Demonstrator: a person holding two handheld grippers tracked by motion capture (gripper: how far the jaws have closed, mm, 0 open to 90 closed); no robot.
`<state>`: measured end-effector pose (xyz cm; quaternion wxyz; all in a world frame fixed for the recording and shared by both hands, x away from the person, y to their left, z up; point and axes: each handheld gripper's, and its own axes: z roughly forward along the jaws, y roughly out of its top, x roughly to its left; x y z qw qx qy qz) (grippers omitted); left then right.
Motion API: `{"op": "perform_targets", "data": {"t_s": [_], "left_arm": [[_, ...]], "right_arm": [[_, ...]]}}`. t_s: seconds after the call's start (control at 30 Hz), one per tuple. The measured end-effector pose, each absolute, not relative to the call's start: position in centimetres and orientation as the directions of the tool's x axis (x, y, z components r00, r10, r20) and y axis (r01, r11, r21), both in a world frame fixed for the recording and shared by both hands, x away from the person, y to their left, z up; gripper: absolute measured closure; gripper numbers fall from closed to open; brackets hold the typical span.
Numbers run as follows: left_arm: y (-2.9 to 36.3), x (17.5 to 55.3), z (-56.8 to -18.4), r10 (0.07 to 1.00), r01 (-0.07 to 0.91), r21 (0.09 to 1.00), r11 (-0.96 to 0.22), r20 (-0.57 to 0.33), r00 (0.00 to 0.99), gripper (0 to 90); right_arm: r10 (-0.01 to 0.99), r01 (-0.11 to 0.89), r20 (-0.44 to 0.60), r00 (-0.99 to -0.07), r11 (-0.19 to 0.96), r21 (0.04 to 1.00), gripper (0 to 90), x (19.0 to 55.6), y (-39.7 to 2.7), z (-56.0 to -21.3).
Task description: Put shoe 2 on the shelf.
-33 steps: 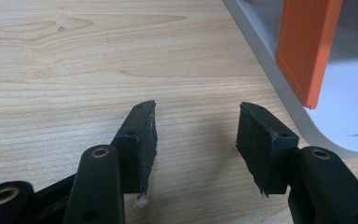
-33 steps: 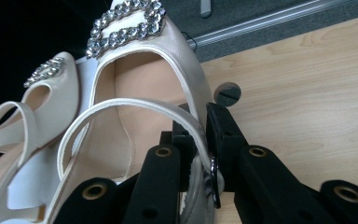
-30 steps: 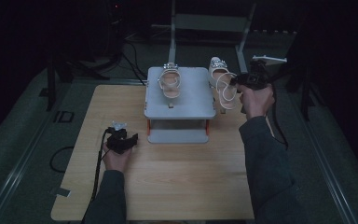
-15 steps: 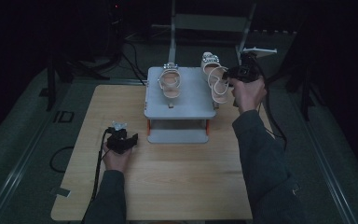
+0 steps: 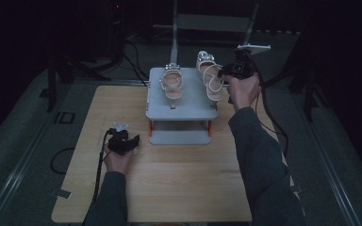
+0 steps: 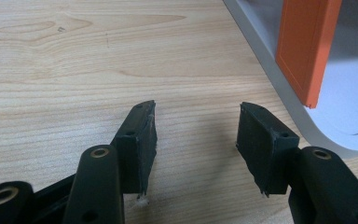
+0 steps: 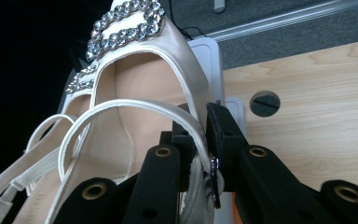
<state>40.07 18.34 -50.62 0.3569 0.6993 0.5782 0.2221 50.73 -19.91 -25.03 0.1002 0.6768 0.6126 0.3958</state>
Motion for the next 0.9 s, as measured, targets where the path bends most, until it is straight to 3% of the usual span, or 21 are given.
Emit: {"op": "perform_targets", "data": {"t_s": [0.9], "left_arm": [[18.4,40.0,-50.6,0.964,0.652,0.755,-0.071,-0.117,0.240,47.0]], "right_arm": [[0.930,0.800,0.362,-0.070,-0.164,0.577,82.4,53.2,-15.1,-26.3]]}}
